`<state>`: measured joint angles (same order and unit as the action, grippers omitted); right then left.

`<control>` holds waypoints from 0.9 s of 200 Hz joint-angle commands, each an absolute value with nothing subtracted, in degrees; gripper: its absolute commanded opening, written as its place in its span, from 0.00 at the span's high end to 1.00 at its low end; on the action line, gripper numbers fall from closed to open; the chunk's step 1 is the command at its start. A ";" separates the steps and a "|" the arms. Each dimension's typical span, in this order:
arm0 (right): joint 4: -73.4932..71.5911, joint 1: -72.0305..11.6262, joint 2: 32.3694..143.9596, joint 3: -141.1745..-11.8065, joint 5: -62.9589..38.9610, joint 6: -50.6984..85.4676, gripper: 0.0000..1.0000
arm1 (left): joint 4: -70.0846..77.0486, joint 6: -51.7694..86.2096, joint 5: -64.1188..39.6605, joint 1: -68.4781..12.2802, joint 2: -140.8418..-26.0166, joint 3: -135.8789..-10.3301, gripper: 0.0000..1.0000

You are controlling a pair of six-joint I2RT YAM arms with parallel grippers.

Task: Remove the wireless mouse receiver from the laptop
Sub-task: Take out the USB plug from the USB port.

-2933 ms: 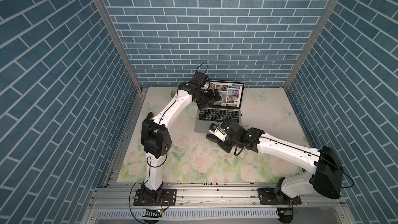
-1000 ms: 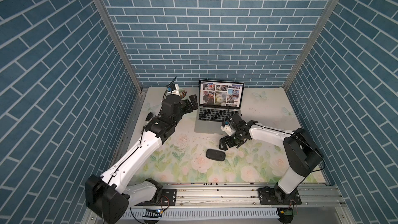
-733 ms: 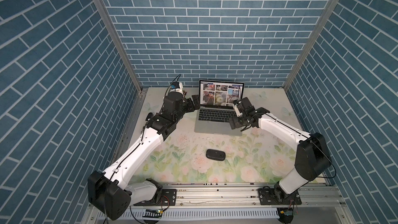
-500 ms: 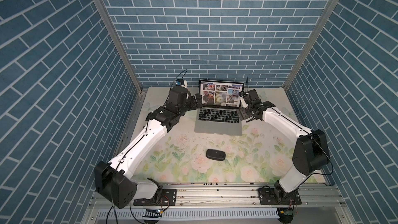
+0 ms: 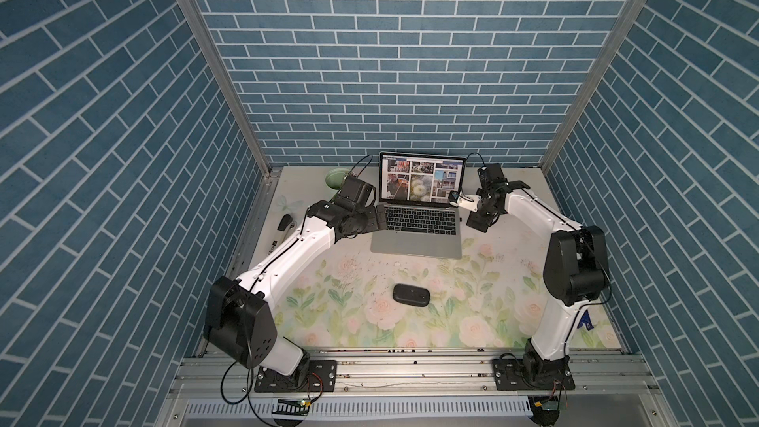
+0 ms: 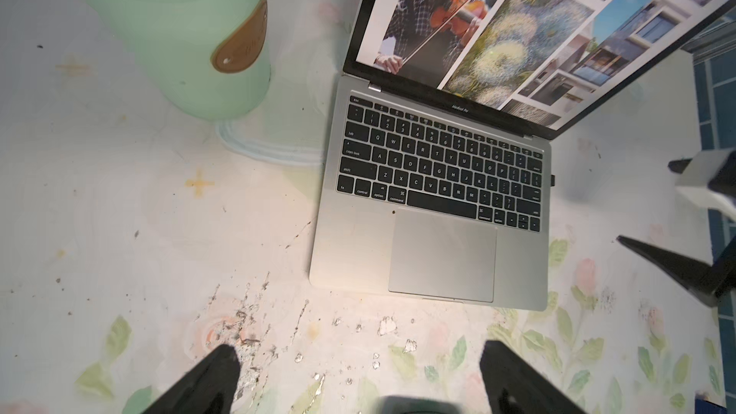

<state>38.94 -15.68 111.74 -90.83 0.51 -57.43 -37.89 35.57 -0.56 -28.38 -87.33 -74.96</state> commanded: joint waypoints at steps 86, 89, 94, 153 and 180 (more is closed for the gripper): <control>42.76 -15.78 124.89 -98.91 -1.83 -67.23 0.17 | -42.00 38.40 -2.42 -28.34 -101.45 -73.79 0.03; 42.73 -15.76 124.89 -98.88 -1.84 -67.19 0.17 | -42.54 37.99 -2.18 -28.29 -102.15 -74.27 0.03; 42.67 -15.74 124.97 -98.84 -1.85 -67.30 0.17 | -43.41 37.17 -1.66 -28.06 -103.26 -75.21 0.03; 40.50 -16.10 124.39 -96.37 -1.15 -68.39 0.19 | -54.16 28.61 5.79 -27.60 -116.38 -90.93 0.07; 39.41 -16.32 123.41 -94.19 -0.79 -69.22 0.19 | -54.66 26.50 6.61 -27.59 -120.35 -95.20 0.09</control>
<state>39.75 -15.88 124.51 -96.29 -1.08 -66.81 -50.52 30.30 3.79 -27.97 -117.56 -92.25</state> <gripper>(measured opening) 0.810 0.917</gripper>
